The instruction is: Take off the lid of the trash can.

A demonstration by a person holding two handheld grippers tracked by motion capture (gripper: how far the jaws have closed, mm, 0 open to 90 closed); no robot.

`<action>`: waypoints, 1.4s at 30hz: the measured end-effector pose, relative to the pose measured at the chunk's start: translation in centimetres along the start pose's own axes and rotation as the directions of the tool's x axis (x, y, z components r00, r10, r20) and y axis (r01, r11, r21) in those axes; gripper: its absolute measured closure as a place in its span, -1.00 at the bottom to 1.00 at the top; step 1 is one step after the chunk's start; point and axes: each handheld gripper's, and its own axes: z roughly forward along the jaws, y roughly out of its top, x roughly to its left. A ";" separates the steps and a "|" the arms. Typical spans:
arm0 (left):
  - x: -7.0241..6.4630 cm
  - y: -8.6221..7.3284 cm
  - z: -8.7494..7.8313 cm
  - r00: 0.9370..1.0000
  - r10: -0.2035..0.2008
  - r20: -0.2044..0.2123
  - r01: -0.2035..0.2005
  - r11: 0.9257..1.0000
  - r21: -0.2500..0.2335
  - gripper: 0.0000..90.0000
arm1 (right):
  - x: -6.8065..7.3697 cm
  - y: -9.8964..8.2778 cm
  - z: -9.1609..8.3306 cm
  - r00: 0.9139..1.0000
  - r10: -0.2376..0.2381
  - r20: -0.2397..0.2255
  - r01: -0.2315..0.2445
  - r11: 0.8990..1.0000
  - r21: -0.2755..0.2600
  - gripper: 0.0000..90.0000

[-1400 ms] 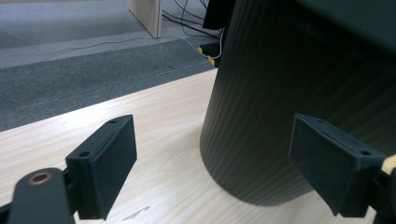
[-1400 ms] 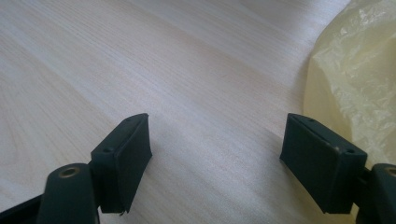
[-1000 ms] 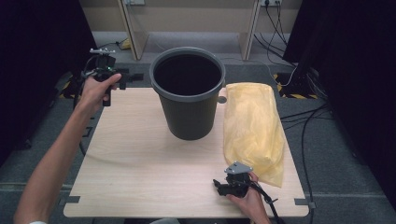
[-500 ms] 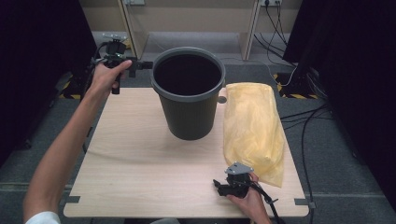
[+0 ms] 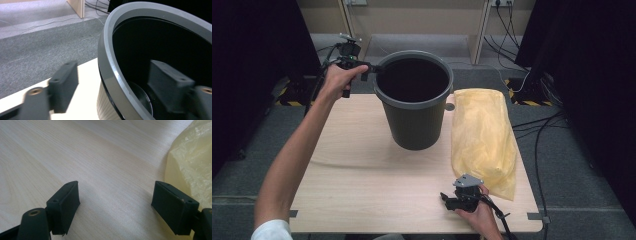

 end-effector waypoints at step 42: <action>-1.8 2.2 -1.0 0.997 -0.053 -0.057 0.050 0.998 -0.041 0.54 | 0.0 0.0 0.1 1.000 -0.006 -0.006 0.006 1.000 -0.008 -0.52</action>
